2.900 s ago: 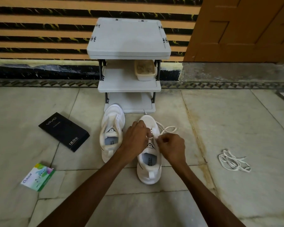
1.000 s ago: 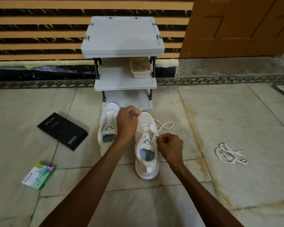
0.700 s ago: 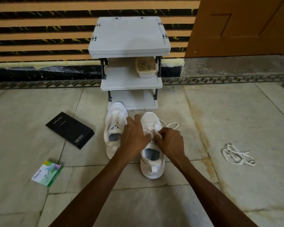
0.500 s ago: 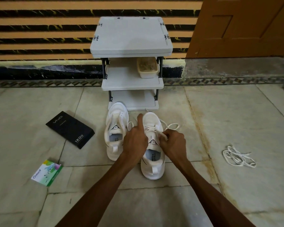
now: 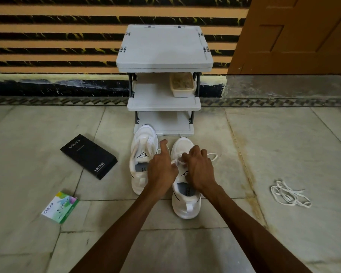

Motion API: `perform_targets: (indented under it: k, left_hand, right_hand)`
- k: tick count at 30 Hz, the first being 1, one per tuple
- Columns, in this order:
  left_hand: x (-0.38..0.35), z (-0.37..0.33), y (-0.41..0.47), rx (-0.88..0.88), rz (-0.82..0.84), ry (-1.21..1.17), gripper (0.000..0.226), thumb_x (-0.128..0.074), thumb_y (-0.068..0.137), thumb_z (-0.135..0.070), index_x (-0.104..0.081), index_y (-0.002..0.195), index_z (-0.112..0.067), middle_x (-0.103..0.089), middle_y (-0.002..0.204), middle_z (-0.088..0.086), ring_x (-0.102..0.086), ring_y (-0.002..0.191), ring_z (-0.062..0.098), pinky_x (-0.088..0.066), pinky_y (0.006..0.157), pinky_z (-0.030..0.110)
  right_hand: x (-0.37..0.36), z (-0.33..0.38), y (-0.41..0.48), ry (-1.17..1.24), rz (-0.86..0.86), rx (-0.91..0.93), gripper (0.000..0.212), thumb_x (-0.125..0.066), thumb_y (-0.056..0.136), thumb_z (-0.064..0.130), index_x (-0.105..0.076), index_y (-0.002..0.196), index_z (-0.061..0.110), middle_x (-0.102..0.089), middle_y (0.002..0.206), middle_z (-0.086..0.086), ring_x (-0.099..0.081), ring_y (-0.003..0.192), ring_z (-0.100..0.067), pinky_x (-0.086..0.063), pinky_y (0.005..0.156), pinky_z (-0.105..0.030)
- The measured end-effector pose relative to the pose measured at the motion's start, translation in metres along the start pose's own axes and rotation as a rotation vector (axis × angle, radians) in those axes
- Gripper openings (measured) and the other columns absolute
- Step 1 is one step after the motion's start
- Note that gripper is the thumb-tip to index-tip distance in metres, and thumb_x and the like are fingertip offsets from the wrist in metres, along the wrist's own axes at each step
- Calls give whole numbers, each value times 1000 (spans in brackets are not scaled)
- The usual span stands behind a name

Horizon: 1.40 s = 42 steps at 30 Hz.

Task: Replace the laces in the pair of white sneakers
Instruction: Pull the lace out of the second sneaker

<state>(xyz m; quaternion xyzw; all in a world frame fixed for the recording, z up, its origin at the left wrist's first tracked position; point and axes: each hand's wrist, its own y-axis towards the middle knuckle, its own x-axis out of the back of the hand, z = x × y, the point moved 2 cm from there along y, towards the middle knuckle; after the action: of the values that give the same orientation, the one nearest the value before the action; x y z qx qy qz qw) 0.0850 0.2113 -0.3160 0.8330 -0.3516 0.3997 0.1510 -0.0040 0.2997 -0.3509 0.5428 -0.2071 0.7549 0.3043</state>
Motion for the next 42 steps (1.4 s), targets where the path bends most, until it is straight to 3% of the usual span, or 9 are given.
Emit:
perform_targets:
  k: [6,11,16,23,28,31,33,37,42]
  left_hand:
    - [1,-2,-2,3,34,39,67,-63,88,-14,-25,143,-20,-63,98,12,-64,87,31,-54,75,47]
    - [-3,-7,-2,-14,35,122,72,-62,90,-14,-20,148,-22,-63,101,10,-64,89,29,-55,77,45]
    - [0,-6,-1,-30,40,40,69,-66,87,-17,-26,143,-17,-64,96,11,-65,83,28,-55,73,43]
    - [2,-4,-1,-39,32,-11,66,-66,88,-19,-28,142,-16,-65,97,11,-65,85,29,-54,75,44]
    - [1,-1,-1,-39,21,2,63,-66,88,-17,-30,140,-16,-65,94,12,-65,84,31,-54,72,44]
    - [-1,0,0,-32,20,9,66,-66,87,-16,-29,142,-17,-65,99,11,-65,89,31,-54,76,46]
    - [-2,0,0,-39,10,19,66,-66,86,-17,-29,141,-17,-66,96,11,-65,86,30,-54,74,44]
    - [-3,2,1,-31,0,-20,67,-67,85,-18,-30,141,-18,-66,95,10,-65,84,28,-54,72,42]
    - [-5,4,2,-20,-7,-29,67,-68,86,-22,-31,141,-19,-67,97,10,-65,88,28,-54,76,42]
  right_hand:
    - [7,-30,6,1716,107,-934,26,-41,82,-21,-61,87,-5,-63,83,-18,-59,75,-30,-54,59,-31]
    - [18,-22,13,785,-32,-459,50,-75,66,-5,-61,113,6,-55,114,-15,-57,100,-32,-52,79,-38]
    - [13,2,13,-127,-128,3,26,-73,82,30,-72,107,22,-58,120,-7,-49,108,-27,-45,86,-39]
    - [9,2,19,-70,-144,91,20,-74,78,27,-75,94,14,-66,110,-7,-52,103,-26,-46,84,-40]
    - [38,-31,27,1151,-463,-642,6,-73,80,10,-73,76,14,-69,81,0,-63,82,-19,-53,70,-29]
    - [36,-29,27,1647,-266,-778,12,-53,91,4,-65,88,3,-69,79,-7,-65,75,-20,-54,67,-31]
    - [32,-18,23,1556,-137,-613,15,-48,92,4,-60,85,8,-69,70,-5,-62,61,-15,-50,62,-29]
    - [17,-7,22,409,3,-64,14,-63,89,17,-70,99,11,-72,89,-6,-67,76,-18,-49,66,-22]
    - [10,-1,22,133,60,54,13,-63,87,15,-74,92,10,-68,90,-10,-64,81,-26,-48,70,-27]
